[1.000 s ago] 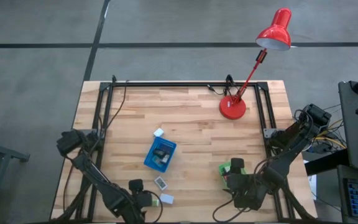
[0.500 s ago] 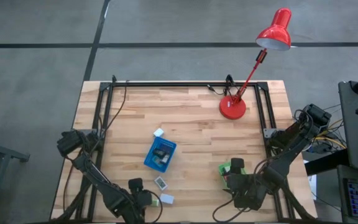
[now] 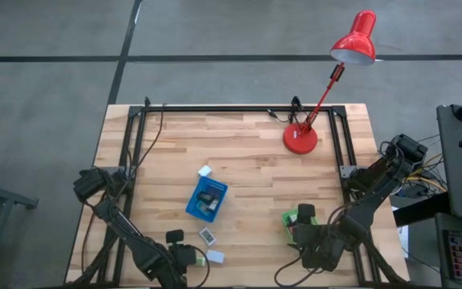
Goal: Pick & Place Office items
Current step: Put the pink white charger adapter into the green bin
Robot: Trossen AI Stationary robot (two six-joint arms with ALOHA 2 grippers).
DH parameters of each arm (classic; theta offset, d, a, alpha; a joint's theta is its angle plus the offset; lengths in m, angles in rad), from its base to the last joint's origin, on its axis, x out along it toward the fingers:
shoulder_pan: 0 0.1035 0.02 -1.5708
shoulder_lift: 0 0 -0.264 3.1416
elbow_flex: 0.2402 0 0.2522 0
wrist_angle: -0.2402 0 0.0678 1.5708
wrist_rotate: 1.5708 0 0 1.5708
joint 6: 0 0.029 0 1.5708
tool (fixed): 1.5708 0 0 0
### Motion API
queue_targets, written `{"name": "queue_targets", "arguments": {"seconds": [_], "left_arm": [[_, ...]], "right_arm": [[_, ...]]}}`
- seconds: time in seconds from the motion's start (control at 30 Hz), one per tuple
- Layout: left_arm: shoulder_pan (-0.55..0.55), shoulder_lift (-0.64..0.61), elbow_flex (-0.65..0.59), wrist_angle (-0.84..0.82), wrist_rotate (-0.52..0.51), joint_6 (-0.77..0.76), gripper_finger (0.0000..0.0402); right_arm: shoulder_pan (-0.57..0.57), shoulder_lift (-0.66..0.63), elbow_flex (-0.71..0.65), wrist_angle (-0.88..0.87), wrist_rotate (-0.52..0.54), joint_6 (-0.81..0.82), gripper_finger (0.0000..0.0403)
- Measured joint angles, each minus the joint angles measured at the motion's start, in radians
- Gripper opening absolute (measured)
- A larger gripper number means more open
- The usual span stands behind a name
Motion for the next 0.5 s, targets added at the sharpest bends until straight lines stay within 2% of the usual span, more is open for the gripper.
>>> {"name": "queue_targets", "arguments": {"seconds": [0.5], "left_arm": [[-0.025,-0.003,-0.015,-0.016,0.004,0.025,0.0117]], "right_arm": [[0.0,0.0,0.0,0.002,0.008,0.0,0.0265]]}}
